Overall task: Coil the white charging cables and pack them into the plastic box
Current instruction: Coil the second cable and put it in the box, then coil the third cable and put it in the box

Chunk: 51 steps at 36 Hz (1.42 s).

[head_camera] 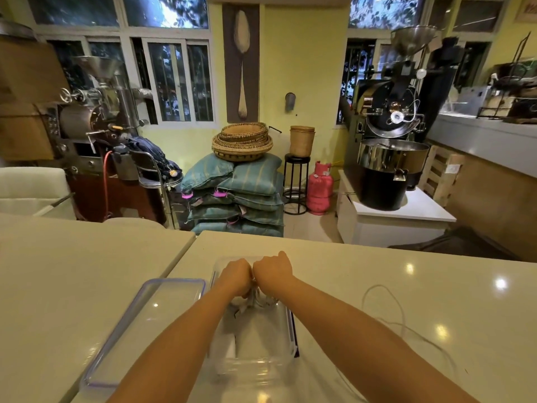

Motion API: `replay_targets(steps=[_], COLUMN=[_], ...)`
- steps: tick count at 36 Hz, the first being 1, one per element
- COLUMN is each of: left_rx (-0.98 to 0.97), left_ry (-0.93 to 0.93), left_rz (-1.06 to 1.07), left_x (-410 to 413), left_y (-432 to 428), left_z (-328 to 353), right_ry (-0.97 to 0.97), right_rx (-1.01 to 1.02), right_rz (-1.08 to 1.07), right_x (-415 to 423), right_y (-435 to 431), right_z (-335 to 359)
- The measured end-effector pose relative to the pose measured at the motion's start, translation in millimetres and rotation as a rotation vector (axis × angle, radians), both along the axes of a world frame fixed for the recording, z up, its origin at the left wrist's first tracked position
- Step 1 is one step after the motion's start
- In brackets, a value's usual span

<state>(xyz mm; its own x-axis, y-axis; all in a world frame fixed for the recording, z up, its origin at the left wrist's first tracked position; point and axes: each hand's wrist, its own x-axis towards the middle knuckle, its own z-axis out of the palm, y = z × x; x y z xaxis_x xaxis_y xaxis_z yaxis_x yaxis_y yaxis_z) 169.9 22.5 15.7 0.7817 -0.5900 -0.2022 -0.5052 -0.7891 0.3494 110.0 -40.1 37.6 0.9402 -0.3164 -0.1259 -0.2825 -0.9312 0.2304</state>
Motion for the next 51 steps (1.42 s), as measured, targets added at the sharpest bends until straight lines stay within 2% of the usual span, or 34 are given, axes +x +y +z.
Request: replay_targets(steps=[18,26,31,37,42,51], left_rx=[-0.015,-0.038,-0.064,-0.126,-0.245,-0.408], left_ry=[-0.028,0.033,0.062,-0.093,-0.133,-0.057], left_rz=[0.001,0.03,0.034,0.023,-0.043,-0.26], left_x=[0.7,-5.3,-5.7,-13.7,-37.0,-98.1], left_y=[4.3,3.5,1.9,-4.1,-17.8,-52.0], left_z=[1.2,5.6,7.4,17.2,32.6,52.3], right_ry=[-0.021,-0.033,-0.154,-0.321,-0.401,-0.546], right_rx=[0.036,0.04,0.113,0.249,0.341,0.504], right_rz=[0.018,0.019,-0.007,-0.015,-0.075,-0.267], right_x=[-0.8,-7.9,-13.2,-37.7,-68.6,-140.8], right_y=[2.0,1.0,-9.1,-25.8,-49.9,-98.5], right_z=[-8.4,-0.8,4.2,17.5,27.7,41.3])
